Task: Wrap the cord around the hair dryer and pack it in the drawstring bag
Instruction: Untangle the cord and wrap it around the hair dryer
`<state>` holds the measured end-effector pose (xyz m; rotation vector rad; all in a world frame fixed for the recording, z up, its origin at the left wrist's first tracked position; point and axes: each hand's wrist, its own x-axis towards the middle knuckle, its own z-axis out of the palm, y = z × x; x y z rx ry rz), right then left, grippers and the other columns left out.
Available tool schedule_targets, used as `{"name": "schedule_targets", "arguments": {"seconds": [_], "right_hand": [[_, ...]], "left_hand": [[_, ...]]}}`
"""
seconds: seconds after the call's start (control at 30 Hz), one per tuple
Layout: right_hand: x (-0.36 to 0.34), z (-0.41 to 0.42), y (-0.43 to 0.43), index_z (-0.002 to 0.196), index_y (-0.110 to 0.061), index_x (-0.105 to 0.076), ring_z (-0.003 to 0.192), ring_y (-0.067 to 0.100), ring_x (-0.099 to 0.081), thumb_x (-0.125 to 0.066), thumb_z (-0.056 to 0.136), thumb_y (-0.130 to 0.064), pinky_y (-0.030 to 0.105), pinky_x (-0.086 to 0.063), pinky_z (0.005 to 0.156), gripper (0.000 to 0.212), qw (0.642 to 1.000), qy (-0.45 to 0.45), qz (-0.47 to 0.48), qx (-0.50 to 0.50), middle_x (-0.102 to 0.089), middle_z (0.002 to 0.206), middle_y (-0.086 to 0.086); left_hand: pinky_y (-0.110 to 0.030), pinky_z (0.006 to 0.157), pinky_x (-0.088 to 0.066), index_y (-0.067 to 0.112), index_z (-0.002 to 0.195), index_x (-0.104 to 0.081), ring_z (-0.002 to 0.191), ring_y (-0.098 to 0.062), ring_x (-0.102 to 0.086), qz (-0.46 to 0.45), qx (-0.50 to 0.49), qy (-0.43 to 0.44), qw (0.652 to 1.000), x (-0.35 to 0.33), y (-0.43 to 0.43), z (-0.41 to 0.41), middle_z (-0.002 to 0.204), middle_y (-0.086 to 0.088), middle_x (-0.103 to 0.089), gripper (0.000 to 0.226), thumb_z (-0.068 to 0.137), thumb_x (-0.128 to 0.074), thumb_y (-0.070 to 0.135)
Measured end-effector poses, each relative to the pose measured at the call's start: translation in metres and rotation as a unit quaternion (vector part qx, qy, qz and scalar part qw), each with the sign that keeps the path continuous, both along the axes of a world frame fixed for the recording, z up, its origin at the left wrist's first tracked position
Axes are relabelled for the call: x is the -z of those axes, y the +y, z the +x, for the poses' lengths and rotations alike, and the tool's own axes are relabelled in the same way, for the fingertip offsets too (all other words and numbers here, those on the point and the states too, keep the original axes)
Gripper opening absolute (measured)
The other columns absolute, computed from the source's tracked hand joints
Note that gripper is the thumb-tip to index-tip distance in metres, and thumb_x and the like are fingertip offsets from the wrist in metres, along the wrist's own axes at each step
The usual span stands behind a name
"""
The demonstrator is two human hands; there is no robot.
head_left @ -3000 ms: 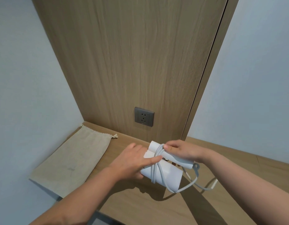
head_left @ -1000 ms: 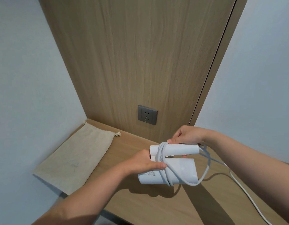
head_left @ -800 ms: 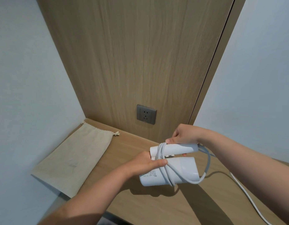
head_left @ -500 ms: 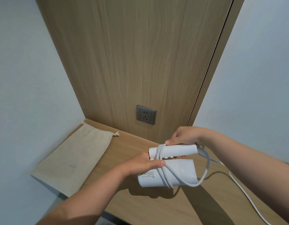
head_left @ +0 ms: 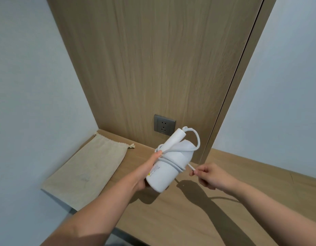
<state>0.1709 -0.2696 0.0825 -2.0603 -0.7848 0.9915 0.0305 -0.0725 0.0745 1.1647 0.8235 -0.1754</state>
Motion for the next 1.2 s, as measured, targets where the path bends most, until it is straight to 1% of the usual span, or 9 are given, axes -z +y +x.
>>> {"name": "schedule_targets", "arguments": {"seconds": [0.13,0.23,0.33,0.43,0.57,0.73,0.9,1.03,1.2], "right_hand": [[-0.019,-0.013,-0.001,0.080,-0.017,-0.064,0.051,0.009,-0.043,-0.049,0.095,-0.023,0.023,-0.036,0.056,0.023,0.983,-0.157,-0.067,-0.070,-0.049,0.055,-0.005],[-0.028,-0.023,0.000,0.080,-0.004,-0.062,0.057,0.018,-0.041,-0.047,0.094,-0.026,0.029,-0.030,0.053,0.031,0.956,-0.231,-0.125,-0.132,-0.048,0.063,0.003],[-0.033,-0.032,0.003,0.062,-0.010,-0.044,0.053,0.017,-0.035,-0.045,0.094,-0.026,0.029,-0.026,0.049,0.035,0.934,-0.279,-0.149,-0.166,-0.040,0.058,0.001],[-0.036,-0.035,0.005,0.059,-0.010,-0.039,0.052,0.018,-0.034,-0.047,0.091,-0.024,0.029,-0.026,0.050,0.036,0.933,-0.272,-0.153,-0.180,-0.039,0.057,0.005],[-0.032,-0.042,0.006,0.081,-0.006,-0.064,0.070,0.022,-0.055,-0.053,0.086,-0.021,0.031,-0.045,0.063,0.019,0.944,-0.191,-0.149,-0.225,-0.062,0.079,0.010],[-0.039,-0.040,0.010,0.075,-0.017,-0.056,0.062,0.016,-0.044,-0.050,0.090,-0.019,0.024,-0.036,0.057,0.017,0.929,-0.187,-0.154,-0.279,-0.051,0.067,0.001],[-0.049,-0.030,0.016,0.090,-0.015,-0.067,0.073,0.024,-0.056,-0.051,0.089,-0.022,0.038,-0.050,0.072,0.018,0.910,-0.212,-0.167,-0.314,-0.066,0.083,0.008],[-0.068,-0.022,0.019,0.088,-0.010,-0.069,0.064,0.019,-0.046,-0.056,0.089,-0.023,0.029,-0.038,0.058,0.019,0.900,-0.249,-0.173,-0.314,-0.057,0.069,0.002],[-0.074,-0.015,0.022,0.079,-0.013,-0.071,0.065,0.022,-0.055,-0.067,0.082,-0.036,0.029,-0.039,0.055,0.024,0.893,-0.396,-0.093,-0.195,-0.065,0.070,0.004]], "left_hand": [[-0.032,0.065,-0.055,0.016,0.099,-0.066,0.067,-0.020,-0.071,0.007,-0.007,0.064,0.998,0.005,-0.002,-0.001,0.070,-0.004,-0.075,0.059,0.081,-0.051,0.071],[-0.034,0.066,-0.056,0.015,0.102,-0.066,0.069,-0.022,-0.070,0.009,-0.007,0.080,0.997,0.009,-0.007,0.001,0.070,-0.005,-0.074,0.062,0.079,-0.054,0.072],[-0.033,0.064,-0.056,0.015,0.099,-0.065,0.068,-0.022,-0.070,0.013,-0.001,0.083,0.996,0.007,-0.014,0.005,0.068,-0.005,-0.073,0.060,0.079,-0.055,0.071],[-0.031,0.064,-0.054,0.017,0.094,-0.065,0.070,-0.020,-0.069,0.054,0.012,0.089,0.995,0.004,-0.013,0.007,0.071,-0.003,-0.073,0.056,0.080,-0.055,0.070],[-0.032,0.073,-0.055,0.019,0.107,-0.065,0.085,-0.018,-0.069,0.170,0.079,0.090,0.978,-0.002,-0.004,0.009,0.093,-0.003,-0.072,0.063,0.073,-0.062,0.071],[-0.024,0.060,-0.046,0.021,0.103,-0.067,0.074,-0.009,-0.063,0.324,0.098,0.086,0.937,-0.009,-0.006,0.011,0.087,0.005,-0.067,0.054,0.070,-0.071,0.063],[-0.026,0.053,-0.037,0.025,0.087,-0.065,0.072,-0.013,-0.060,0.492,0.164,0.129,0.845,-0.015,-0.013,0.012,0.079,0.005,-0.064,0.060,0.061,-0.060,0.079],[-0.026,0.053,-0.039,0.025,0.078,-0.061,0.072,-0.015,-0.061,0.581,0.185,0.124,0.783,-0.018,-0.014,0.012,0.076,0.006,-0.063,0.061,0.056,-0.058,0.082],[-0.028,0.052,-0.043,0.024,0.076,-0.062,0.068,-0.015,-0.060,0.596,0.210,0.100,0.768,-0.021,-0.010,0.010,0.072,0.007,-0.063,0.062,0.054,-0.058,0.082]]}}
